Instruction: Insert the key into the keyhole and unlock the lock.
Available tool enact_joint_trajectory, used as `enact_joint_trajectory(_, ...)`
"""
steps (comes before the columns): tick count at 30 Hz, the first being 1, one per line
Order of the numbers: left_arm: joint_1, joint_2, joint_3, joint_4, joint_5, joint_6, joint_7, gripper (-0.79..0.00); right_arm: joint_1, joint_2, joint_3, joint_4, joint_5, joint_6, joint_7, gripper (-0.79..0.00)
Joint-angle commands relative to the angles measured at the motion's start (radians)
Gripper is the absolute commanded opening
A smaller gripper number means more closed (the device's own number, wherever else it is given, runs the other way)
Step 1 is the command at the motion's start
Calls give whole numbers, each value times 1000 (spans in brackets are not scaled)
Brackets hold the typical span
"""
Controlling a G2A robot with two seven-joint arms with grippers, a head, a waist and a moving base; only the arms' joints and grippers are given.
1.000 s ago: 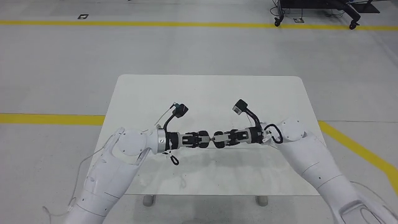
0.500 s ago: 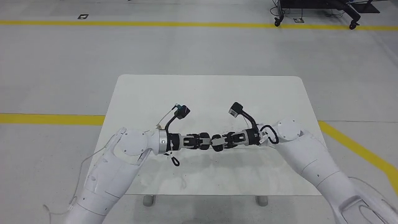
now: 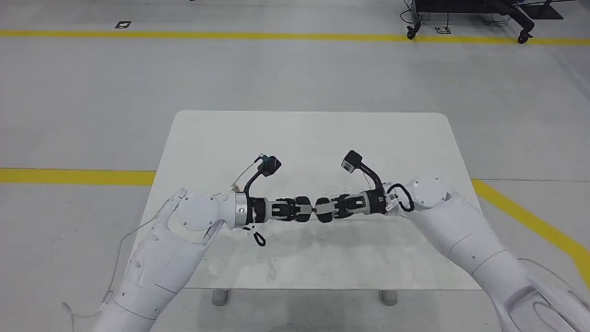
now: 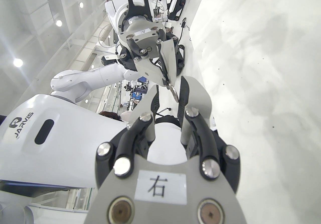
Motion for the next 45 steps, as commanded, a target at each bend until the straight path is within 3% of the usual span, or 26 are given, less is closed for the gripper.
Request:
enact_joint_trajectory(1, 0, 1, 1, 0, -1, 0, 1, -785, 2, 3, -4, 0, 3, -2, -2, -733)
enact_joint_trajectory(2, -1, 2, 1, 0, -2, 0, 1, -785, 3, 4, -7, 0, 5, -2, -2, -785)
enact_joint_trajectory(10, -5, 5, 11, -2, 2, -1, 1, -785, 11, 14, -32, -20, 2, -4, -4, -785)
enact_joint_trajectory(11, -5, 5, 9, -2, -1, -2, 8, -683, 12, 15, -36, -21, 3, -4, -4, -785)
enact_joint_trajectory(12, -5, 6, 8, -3, -3, -2, 10, -6, 14, 16, -39, -22, 4, -5, -5, -785)
enact_joint_trajectory(21, 3, 13, -29, -15, -3, -16, 89, 0, 24, 32, -32, -7, 27, -47, -47, -785)
enact_joint_trajectory(30, 4, 13, -28, -19, -2, -18, 91, 0, 16, 45, -11, -3, 45, -70, -70, -785)
enact_joint_trajectory(33, -1, 18, -18, -86, 120, -20, 120, 0, 16, 45, -11, -3, 45, -70, -70, -785)
enact_joint_trajectory(37, 27, 42, -103, -209, 248, -6, 116, 0, 16, 45, -11, -3, 45, -70, -70, -785)
enact_joint_trajectory(42, 141, 94, -283, -404, 568, 6, 4, 0, 16, 45, -11, -3, 45, -70, -70, -785)
enact_joint_trajectory(45, 190, 107, -330, -384, 651, -30, -2, 0, 16, 45, -11, -3, 45, -70, -70, -785)
